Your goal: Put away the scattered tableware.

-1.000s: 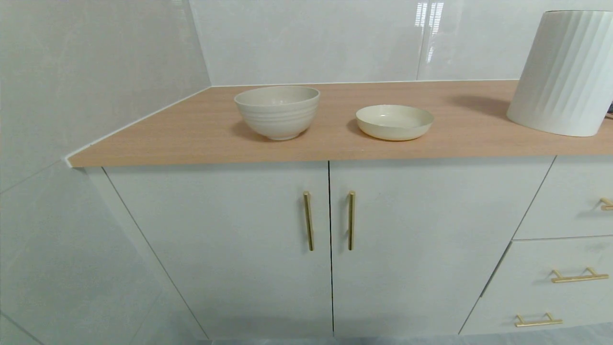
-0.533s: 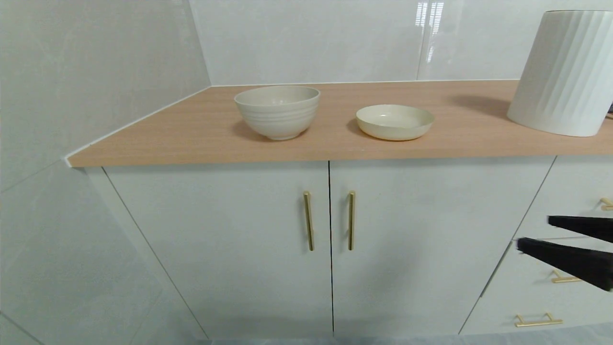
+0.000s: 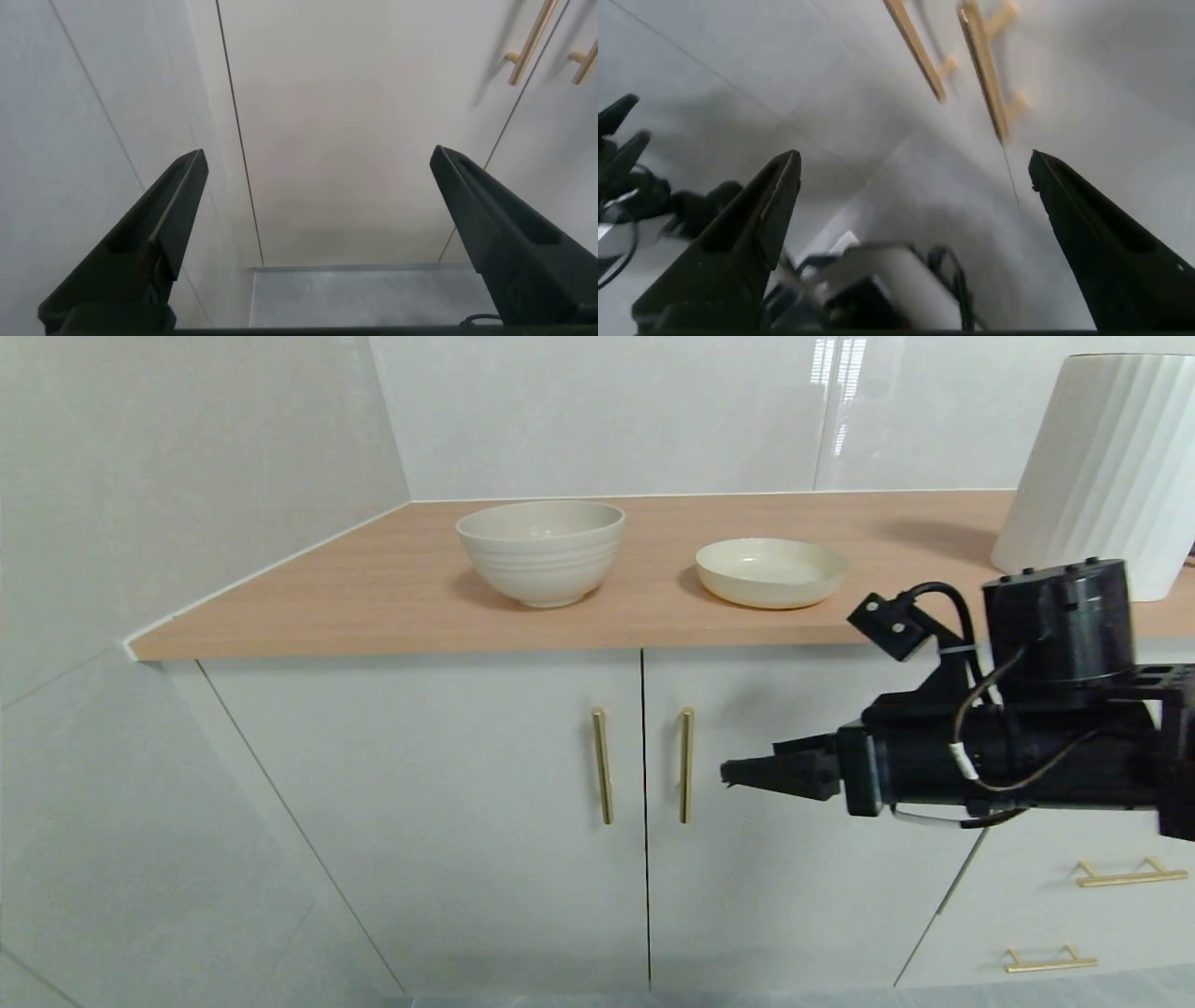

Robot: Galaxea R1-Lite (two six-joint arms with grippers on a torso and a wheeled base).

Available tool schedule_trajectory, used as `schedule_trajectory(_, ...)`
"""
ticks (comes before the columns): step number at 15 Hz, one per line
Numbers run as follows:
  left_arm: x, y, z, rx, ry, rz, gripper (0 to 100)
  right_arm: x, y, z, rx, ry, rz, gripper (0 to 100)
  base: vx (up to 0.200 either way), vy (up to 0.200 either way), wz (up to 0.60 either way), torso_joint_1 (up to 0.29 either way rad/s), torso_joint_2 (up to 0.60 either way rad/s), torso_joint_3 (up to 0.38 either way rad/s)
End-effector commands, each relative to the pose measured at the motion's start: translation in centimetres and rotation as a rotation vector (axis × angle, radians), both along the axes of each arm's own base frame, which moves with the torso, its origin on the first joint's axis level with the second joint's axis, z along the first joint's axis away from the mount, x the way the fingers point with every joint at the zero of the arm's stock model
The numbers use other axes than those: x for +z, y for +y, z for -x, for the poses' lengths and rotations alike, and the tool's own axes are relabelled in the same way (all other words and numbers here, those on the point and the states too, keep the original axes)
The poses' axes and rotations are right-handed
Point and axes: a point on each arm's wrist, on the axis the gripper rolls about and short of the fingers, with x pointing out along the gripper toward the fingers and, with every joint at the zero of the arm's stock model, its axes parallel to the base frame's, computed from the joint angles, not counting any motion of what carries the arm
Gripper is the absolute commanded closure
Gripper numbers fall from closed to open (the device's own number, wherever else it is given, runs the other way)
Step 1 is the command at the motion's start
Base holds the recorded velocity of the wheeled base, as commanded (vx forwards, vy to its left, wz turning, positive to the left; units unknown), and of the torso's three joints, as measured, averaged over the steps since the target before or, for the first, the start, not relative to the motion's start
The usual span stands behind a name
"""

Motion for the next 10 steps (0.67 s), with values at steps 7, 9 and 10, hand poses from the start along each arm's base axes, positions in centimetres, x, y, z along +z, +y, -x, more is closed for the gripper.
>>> schedule_trajectory(7,0.0,0.0,0.0,-0.001,-0.002,0.0,0,-6.9,5.6,-5.4,-0.032,-0.042,-0.031,0,0.0,0.0,0.0,0.0,0.0,0.0)
schedule_trajectory(9,0.0,0.0,0.0,0.0,0.0,0.0,0,-6.7,5.6,-5.4,-0.04,-0.051,-0.048,0,0.0,0.0,0.0,0.0,0.0,0.0)
schedule_trajectory(10,0.0,0.0,0.0,-0.001,0.0,0.0,0,-6.7,5.6,-5.4,-0.039,-0.051,-0.05,0,0.0,0.0,0.0,0.0,0.0,0.0)
